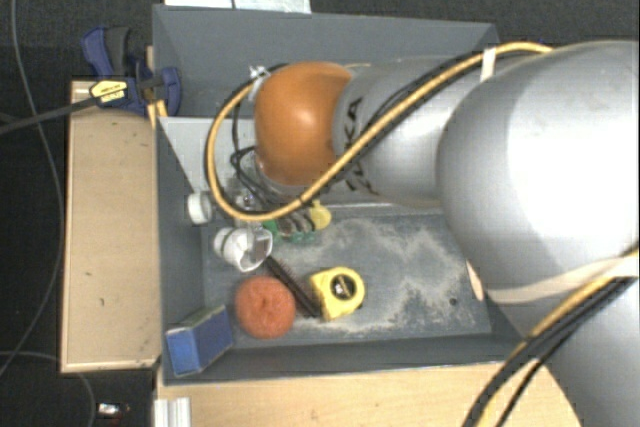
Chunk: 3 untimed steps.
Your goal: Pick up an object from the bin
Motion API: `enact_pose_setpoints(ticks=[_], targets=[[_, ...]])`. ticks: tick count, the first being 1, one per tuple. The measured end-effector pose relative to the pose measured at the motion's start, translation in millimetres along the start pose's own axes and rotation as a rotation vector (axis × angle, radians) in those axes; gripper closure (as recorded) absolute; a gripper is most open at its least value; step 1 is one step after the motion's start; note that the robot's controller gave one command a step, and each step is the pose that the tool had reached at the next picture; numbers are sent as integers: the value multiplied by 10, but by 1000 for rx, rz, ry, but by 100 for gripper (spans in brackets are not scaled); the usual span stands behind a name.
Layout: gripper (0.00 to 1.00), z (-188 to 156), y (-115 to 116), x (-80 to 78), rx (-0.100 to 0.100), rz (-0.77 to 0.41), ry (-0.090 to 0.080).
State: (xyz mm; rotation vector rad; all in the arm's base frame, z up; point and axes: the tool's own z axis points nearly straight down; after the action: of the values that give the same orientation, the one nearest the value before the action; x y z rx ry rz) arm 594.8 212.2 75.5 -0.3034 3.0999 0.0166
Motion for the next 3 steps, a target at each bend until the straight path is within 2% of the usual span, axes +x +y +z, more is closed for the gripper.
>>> enact_pose_setpoints(ticks=[1, 2, 3], targets=[[100, -5, 0, 0, 0, 3, 0], [100, -170, 0, -20, -2, 8, -6], [100, -764, 9, -40, -3, 12, -9]])
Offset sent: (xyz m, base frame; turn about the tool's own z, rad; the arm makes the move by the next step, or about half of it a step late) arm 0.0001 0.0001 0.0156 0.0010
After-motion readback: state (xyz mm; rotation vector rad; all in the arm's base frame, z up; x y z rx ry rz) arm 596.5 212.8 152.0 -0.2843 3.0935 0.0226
